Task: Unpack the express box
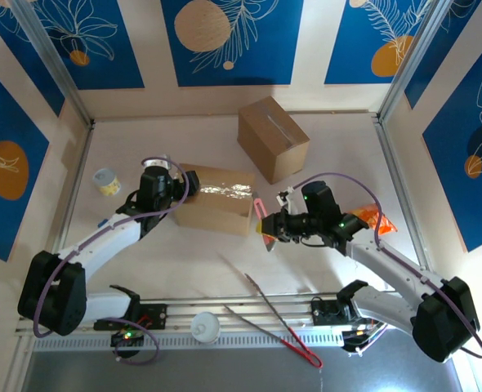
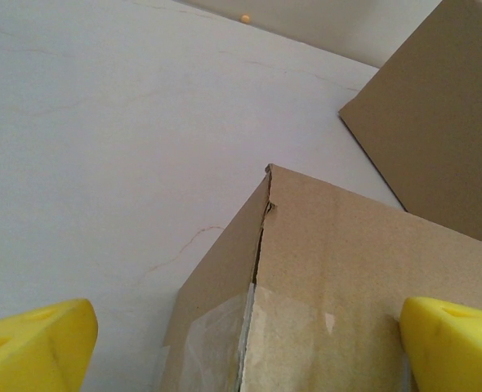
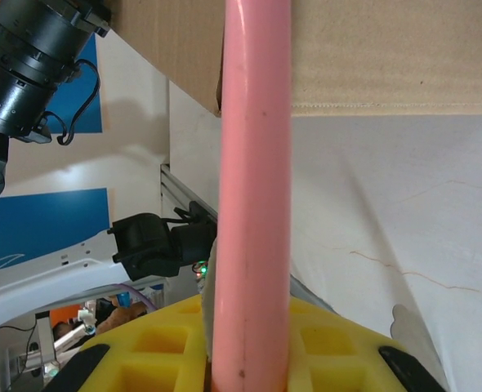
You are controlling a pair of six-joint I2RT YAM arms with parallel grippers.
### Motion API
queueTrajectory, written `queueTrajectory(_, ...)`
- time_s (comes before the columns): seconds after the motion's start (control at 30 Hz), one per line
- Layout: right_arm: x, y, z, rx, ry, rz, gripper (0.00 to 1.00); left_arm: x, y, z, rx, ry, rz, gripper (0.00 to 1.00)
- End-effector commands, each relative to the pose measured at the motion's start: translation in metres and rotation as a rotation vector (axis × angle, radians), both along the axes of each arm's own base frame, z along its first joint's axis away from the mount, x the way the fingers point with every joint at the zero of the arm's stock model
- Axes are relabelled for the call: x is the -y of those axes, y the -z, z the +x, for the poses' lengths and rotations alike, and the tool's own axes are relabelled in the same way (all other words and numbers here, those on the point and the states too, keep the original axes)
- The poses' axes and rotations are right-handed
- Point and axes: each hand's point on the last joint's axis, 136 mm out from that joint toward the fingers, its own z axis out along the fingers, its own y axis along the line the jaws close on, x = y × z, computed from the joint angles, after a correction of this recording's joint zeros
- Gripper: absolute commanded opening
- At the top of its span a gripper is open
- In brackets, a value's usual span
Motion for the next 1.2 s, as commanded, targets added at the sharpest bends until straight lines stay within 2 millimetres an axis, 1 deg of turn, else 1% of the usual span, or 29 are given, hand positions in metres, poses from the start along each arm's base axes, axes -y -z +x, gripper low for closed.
queueTrajectory(0.0, -0.007, 0.001, -0.027, -0.060, -0.093, 0.031, 0.00, -0.034, 0.114, -0.065, -0.404, -0.017, 0.216, 0.95)
queueTrajectory(0.3, -0.009, 0.003, -0.037, -0.065, -0.089, 0.029, 0.00, -0.034, 0.116, -0.065, -0.406, -0.016, 0.215, 0.95)
queueTrajectory(0.8, -0.014, 0.008, -0.046, -0.066, -0.082, 0.046, 0.00, -0.033, 0.115, -0.064, -0.404, -0.017, 0.212, 0.95)
queueTrajectory(1.03, -0.015, 0.010, -0.047, -0.062, -0.070, 0.054, 0.00, -0.033, 0.115, -0.065, -0.401, -0.016, 0.210, 0.95)
queueTrajectory(1.17, -0.016, 0.006, -0.043, -0.041, -0.058, 0.084, 0.00, -0.032, 0.114, -0.064, -0.399, -0.015, 0.205, 0.95)
